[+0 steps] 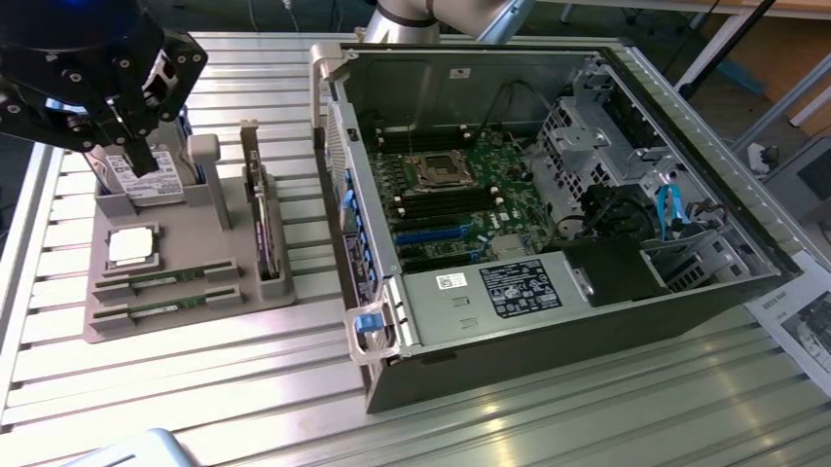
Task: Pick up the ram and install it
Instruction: 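Pick up the ram and move it above insertion slot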
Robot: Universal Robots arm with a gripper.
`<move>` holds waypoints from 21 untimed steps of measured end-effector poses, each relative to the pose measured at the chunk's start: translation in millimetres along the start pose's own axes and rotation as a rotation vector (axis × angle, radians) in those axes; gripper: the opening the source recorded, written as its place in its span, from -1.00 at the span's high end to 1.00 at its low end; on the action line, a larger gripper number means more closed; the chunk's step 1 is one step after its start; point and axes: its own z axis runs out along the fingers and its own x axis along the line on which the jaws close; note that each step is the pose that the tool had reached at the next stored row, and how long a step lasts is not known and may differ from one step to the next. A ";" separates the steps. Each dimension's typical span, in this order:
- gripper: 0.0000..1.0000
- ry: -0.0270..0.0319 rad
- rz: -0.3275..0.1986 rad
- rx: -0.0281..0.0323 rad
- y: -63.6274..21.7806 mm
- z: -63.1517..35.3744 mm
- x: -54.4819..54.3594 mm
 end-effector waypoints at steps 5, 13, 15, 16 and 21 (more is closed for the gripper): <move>0.80 0.0045 -0.065 -0.0018 0.0 0.0 0.0; 0.80 0.0110 -0.154 -0.0045 0.0 0.0 0.0; 0.80 0.0127 -0.178 -0.0053 0.0 0.0 0.0; 0.80 0.0136 -0.190 -0.0056 0.0 0.0 0.0; 0.80 0.0186 -0.256 -0.0078 0.0 0.0 0.0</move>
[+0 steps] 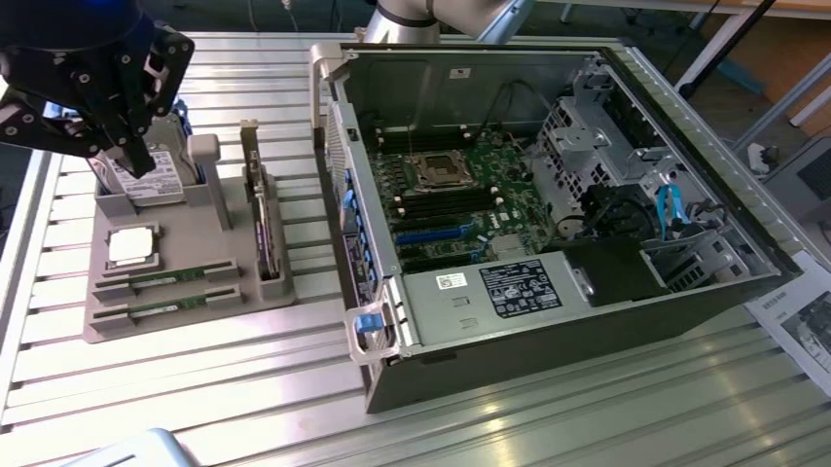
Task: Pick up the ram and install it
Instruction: 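Pick up the ram and move it above insertion slot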
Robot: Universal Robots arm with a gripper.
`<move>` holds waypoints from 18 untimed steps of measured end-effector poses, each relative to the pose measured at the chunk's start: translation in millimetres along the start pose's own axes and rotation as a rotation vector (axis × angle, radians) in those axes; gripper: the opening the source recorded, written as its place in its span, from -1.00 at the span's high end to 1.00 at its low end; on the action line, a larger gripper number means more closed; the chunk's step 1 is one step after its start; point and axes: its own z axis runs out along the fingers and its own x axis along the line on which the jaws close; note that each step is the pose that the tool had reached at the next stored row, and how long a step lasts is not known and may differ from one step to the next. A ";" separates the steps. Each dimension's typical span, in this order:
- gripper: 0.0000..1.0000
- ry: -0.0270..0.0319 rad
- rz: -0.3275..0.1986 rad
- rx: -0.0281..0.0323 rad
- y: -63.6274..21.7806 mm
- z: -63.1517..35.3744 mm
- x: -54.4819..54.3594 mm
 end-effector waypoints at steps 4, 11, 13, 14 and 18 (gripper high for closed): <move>0.80 0.0036 -0.046 -0.0016 0.0 0.0 0.0; 0.80 0.0105 -0.141 -0.0046 -0.1 0.0 -0.1; 0.80 0.0131 -0.174 -0.0058 0.0 0.0 0.0; 0.80 0.0140 -0.185 -0.0062 0.0 0.0 0.0; 0.80 0.0178 -0.237 -0.0077 -0.1 0.0 -0.1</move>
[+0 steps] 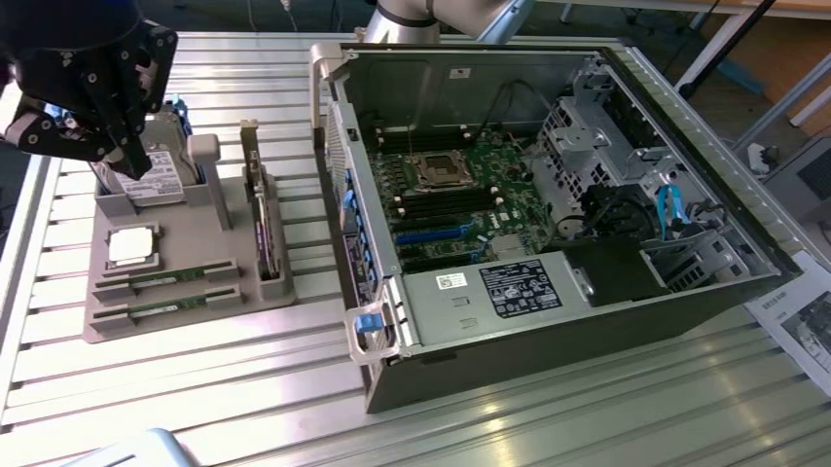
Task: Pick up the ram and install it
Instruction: 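Pick up the ram and move it above insertion slot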
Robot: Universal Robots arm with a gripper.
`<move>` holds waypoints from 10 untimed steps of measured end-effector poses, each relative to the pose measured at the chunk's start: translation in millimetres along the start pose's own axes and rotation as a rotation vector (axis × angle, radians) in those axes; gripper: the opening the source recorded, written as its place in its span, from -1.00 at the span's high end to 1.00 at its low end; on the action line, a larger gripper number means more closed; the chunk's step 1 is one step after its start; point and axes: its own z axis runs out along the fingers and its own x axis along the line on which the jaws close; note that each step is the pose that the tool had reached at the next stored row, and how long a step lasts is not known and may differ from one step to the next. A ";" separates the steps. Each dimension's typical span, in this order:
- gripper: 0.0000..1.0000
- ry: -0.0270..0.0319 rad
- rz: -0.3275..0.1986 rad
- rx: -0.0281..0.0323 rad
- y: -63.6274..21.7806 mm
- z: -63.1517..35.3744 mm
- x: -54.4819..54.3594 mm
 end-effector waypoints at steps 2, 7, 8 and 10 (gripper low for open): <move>0.80 0.0016 -0.023 -0.0007 0.0 0.0 0.0; 0.80 0.0089 -0.117 -0.0042 -0.1 0.0 -0.1; 0.80 0.0095 -0.125 -0.0044 -0.2 0.0 -0.1; 0.80 0.0099 -0.129 -0.0045 -0.2 0.0 -0.1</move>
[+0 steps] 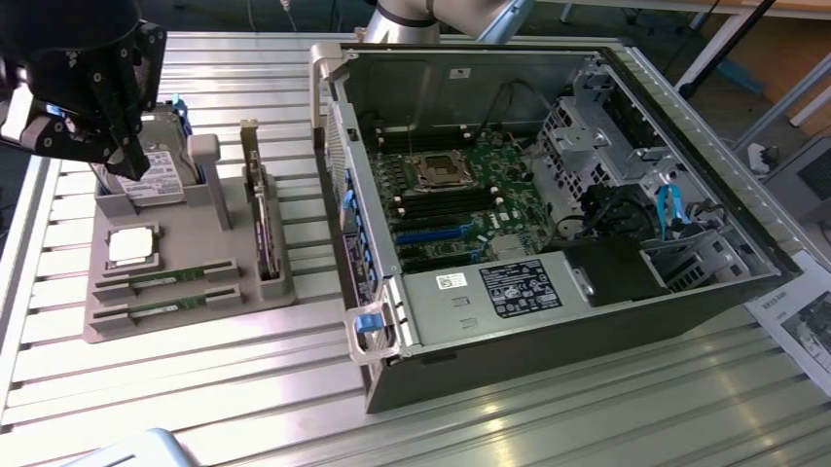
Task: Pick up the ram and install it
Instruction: 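Pick up the ram and move it above insertion slot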
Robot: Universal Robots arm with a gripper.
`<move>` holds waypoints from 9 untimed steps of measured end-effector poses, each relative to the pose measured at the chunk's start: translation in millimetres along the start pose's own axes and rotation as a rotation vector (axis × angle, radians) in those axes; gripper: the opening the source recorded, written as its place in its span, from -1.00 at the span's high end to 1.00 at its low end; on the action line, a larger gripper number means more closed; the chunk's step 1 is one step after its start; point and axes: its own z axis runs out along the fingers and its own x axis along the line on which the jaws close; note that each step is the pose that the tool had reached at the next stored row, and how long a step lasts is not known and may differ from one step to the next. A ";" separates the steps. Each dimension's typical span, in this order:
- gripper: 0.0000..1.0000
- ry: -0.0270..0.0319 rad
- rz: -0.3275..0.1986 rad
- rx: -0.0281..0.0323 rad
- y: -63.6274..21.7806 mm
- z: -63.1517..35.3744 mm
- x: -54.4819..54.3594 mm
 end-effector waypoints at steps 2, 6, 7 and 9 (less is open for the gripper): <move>0.80 0.0000 0.000 0.0000 0.0 0.0 0.0; 0.80 0.0000 0.000 0.0000 0.0 0.0 0.0; 0.80 -0.0001 0.000 0.0001 0.0 0.0 0.0; 0.80 -0.0001 0.000 0.0000 0.0 0.0 0.0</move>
